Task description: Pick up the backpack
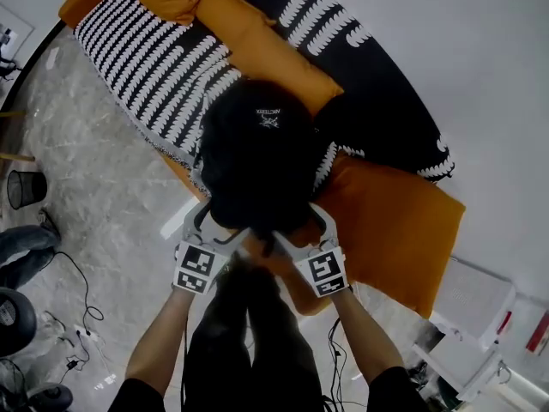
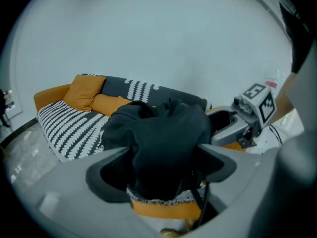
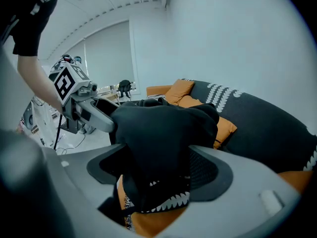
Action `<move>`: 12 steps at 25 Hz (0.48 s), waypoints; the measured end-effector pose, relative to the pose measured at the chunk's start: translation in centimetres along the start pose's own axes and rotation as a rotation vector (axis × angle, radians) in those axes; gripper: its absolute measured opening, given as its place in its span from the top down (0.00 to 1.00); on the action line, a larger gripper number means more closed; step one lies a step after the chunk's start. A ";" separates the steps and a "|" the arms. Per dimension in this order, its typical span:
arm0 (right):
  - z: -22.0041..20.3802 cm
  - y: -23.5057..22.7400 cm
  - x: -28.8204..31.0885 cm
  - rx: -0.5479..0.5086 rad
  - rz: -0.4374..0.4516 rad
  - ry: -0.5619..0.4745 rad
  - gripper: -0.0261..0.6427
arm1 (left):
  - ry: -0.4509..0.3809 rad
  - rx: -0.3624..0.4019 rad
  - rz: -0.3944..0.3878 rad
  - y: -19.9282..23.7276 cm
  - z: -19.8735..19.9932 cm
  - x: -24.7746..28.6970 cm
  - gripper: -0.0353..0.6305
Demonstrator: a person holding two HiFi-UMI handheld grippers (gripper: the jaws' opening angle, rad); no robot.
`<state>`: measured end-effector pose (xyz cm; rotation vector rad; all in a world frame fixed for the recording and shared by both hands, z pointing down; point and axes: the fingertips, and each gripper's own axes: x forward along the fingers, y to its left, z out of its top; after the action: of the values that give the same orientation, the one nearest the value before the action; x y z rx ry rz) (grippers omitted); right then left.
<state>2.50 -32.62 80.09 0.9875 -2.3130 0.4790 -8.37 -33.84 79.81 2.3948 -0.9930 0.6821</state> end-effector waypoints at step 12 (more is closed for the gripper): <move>2.1 -0.1 1.0 0.119 -0.045 -0.016 0.65 | -0.024 -0.158 0.011 0.0 1.9 0.2 0.61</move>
<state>1.27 -34.29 79.12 1.1007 -2.2938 0.5981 -7.74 -35.05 78.47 2.2673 -1.0305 0.5576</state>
